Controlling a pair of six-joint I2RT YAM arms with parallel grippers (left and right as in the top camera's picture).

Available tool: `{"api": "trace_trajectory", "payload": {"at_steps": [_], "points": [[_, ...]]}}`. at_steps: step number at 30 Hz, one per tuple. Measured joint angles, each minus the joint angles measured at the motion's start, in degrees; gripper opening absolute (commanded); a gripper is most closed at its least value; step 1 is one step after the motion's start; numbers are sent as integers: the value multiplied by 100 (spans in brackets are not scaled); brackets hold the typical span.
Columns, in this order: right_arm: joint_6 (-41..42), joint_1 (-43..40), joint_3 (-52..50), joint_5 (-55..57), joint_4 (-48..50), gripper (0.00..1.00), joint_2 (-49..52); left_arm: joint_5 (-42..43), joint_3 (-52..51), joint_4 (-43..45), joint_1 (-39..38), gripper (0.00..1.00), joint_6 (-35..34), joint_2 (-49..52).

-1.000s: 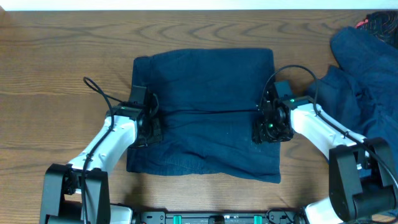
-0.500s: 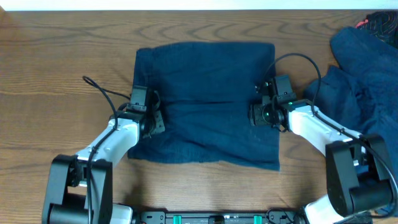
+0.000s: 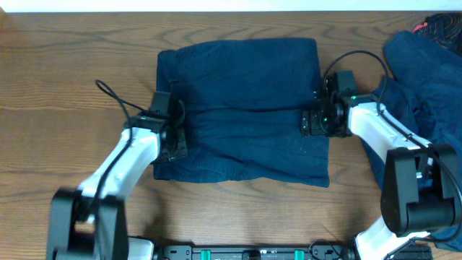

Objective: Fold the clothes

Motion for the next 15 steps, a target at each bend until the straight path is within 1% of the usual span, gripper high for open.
{"api": "trace_trajectory", "payload": {"at_steps": [1, 2, 5, 7, 8, 9, 10, 12, 15], "points": [[-24, 0, 98, 22, -256, 95, -66, 0, 107, -229, 0, 80, 13, -225], [-48, 2, 201, 24, -501, 95, -162, -2, 201, -426, 0, 81, 7, -457], [-74, 15, 476, 7, -1276, 96, -739, -11, 387, -979, 0, 81, -201, -1147], [-76, 26, 575, -66, -1727, 96, -1156, -22, 424, -1451, 0, 80, -468, -1478], [-79, 37, 595, -90, -1904, 96, -1281, -22, 422, -1635, 0, 79, -584, -1532], [-76, 61, 623, -114, -2144, 96, -1410, -20, 420, -1832, 0, 75, -758, -1558], [-74, 96, 627, -131, -2345, 96, -1482, -20, 402, -1969, 0, 74, -997, -1556], [-44, 155, 623, -146, -2627, 97, -1499, 31, 273, -1980, 0, 74, -1364, -1547], [92, 295, 573, -26, -2708, 98, -1469, 188, -138, -1613, 0, 74, -1932, -1537]]}}
